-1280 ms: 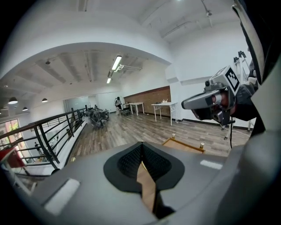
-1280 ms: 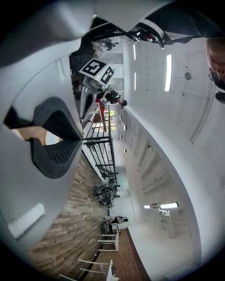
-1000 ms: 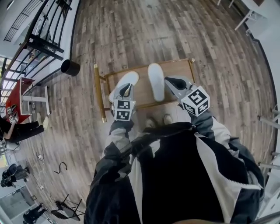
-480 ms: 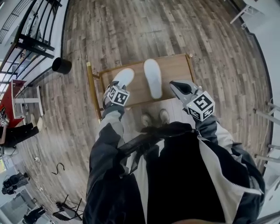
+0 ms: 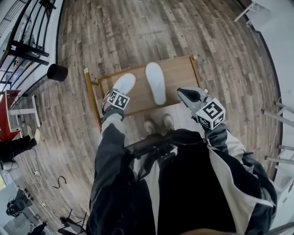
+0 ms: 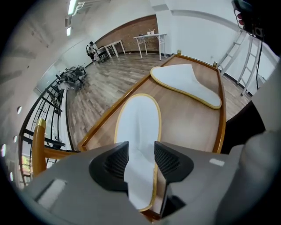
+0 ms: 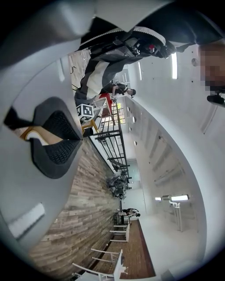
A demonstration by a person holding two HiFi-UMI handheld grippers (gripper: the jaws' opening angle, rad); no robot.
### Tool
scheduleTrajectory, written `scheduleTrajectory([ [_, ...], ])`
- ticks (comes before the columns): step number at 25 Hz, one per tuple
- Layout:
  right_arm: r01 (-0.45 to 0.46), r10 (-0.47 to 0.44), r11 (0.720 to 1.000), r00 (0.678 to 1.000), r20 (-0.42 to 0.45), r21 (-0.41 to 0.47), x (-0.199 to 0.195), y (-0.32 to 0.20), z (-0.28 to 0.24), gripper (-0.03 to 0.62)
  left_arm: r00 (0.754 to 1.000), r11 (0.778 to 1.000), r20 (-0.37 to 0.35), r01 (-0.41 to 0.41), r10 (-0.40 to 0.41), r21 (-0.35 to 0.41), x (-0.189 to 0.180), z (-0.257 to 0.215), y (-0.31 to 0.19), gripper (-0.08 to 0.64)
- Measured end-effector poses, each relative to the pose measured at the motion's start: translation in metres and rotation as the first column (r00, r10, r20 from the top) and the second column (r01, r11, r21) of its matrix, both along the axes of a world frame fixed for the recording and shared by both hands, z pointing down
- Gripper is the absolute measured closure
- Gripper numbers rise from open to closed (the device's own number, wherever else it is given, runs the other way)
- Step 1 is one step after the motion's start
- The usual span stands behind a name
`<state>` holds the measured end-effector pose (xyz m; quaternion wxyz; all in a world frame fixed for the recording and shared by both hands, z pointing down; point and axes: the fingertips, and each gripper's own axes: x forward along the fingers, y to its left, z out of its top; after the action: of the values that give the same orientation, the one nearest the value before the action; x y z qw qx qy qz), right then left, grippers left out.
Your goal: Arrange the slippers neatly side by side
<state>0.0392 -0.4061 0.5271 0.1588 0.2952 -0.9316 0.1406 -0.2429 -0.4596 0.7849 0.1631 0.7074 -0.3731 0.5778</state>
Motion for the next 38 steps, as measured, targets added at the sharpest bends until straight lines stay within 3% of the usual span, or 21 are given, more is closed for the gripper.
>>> scheduleTrajectory([
  [6,-0.01,0.01,1.0,1.0,-0.002,0.0,0.003,0.002,0.001,0.588,1.0,1.0,-0.015,0.001,-0.001,0.001,0.002,0.0,-0.001,0.359],
  [7,-0.008,0.008,1.0,1.0,-0.003,0.0,0.003,0.003,0.0,0.588,1.0,1.0,-0.022,0.0,0.0,0.006,0.003,-0.001,-0.001,0.382],
  [9,-0.002,0.002,1.0,1.0,-0.003,0.004,0.002,0.003,-0.001,0.588,0.999,1.0,-0.048,0.007,-0.007,0.013,0.007,-0.005,-0.003,0.53],
  [15,0.024,-0.025,0.999,0.999,0.033,0.024,-0.003,-0.002,-0.011,0.588,0.996,0.999,-0.088,0.01,-0.006,0.041,0.018,-0.019,-0.005,0.534],
  [18,0.043,-0.045,0.998,0.998,0.051,0.042,-0.012,-0.004,-0.016,0.588,0.984,0.991,-0.162,0.091,-0.075,0.094,0.022,-0.039,-0.003,0.534],
  [22,0.081,-0.086,0.995,0.994,0.071,0.065,-0.025,-0.006,-0.02,0.588,0.939,0.962,-0.301,0.22,-0.164,0.164,0.03,-0.074,-0.001,0.534],
  [25,0.11,-0.118,0.99,0.989,0.093,0.086,-0.038,-0.01,-0.024,0.588,0.877,0.924,-0.432,0.323,-0.211,0.203,0.038,-0.11,0.001,0.534],
  [29,0.155,-0.173,0.979,0.975,0.138,0.132,-0.06,-0.013,-0.037,0.588,0.776,0.829,-0.599,0.458,-0.198,0.32,0.042,-0.186,0.002,0.534],
  [31,0.16,-0.186,0.974,0.969,0.164,0.159,-0.068,-0.017,-0.048,0.588,0.746,0.785,-0.649,0.489,-0.149,0.381,0.046,-0.224,0.007,0.534],
  [34,0.172,-0.206,0.967,0.963,0.176,0.19,-0.08,-0.023,-0.056,0.588,0.73,0.722,-0.68,0.508,-0.07,0.47,0.046,-0.274,0.017,0.534],
  [38,0.175,-0.22,0.963,0.951,0.216,0.207,-0.089,-0.023,-0.068,0.588,0.742,0.645,-0.67,0.52,-0.016,0.56,0.042,-0.319,0.041,0.533],
])
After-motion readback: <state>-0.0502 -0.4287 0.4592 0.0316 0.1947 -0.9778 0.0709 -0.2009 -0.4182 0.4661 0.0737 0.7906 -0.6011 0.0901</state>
